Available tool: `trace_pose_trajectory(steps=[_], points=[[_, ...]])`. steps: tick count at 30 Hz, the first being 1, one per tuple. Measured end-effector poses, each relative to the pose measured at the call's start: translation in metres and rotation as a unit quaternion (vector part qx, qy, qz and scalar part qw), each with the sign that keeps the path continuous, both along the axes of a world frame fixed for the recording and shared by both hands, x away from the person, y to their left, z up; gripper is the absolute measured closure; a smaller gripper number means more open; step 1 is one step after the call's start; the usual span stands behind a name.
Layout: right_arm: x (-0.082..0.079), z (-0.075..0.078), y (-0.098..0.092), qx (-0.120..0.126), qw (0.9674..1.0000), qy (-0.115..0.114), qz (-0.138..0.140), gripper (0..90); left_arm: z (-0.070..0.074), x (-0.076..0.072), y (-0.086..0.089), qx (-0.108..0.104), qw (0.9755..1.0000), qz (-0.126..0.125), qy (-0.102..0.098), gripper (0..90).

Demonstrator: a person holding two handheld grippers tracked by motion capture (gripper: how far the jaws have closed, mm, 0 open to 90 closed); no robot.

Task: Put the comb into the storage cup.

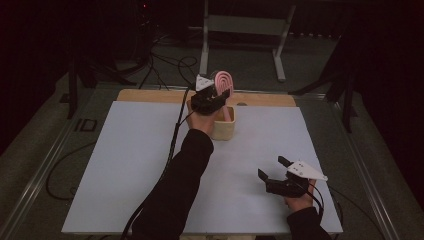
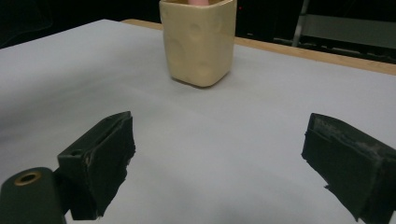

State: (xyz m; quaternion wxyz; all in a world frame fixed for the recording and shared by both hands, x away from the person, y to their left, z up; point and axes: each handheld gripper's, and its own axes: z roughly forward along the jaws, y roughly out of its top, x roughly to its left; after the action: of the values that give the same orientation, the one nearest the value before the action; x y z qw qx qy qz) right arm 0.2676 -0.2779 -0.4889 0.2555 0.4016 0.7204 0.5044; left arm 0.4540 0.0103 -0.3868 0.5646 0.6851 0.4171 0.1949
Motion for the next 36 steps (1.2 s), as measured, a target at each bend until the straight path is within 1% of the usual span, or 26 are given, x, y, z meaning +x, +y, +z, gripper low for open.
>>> trace_pose_trajectory(steps=[17, 26, 36], points=[[0.000, 0.000, 0.000, 0.001, 1.0000, 0.001, 0.000, 9.0, -0.007, 0.000, -0.003, 0.006, 1.0000, -0.002, 0.005, 64.5], [0.000, 0.000, 0.000, 0.000, 1.0000, 0.001, 0.000, 8.9, -0.013, 0.001, -0.003, 0.009, 0.9999, -0.003, 0.013, 64.5], [0.000, 0.000, 0.000, 0.001, 1.0000, 0.002, 0.000, 9.0, -0.017, 0.001, -0.005, 0.015, 0.9998, -0.004, 0.016, 64.5]])
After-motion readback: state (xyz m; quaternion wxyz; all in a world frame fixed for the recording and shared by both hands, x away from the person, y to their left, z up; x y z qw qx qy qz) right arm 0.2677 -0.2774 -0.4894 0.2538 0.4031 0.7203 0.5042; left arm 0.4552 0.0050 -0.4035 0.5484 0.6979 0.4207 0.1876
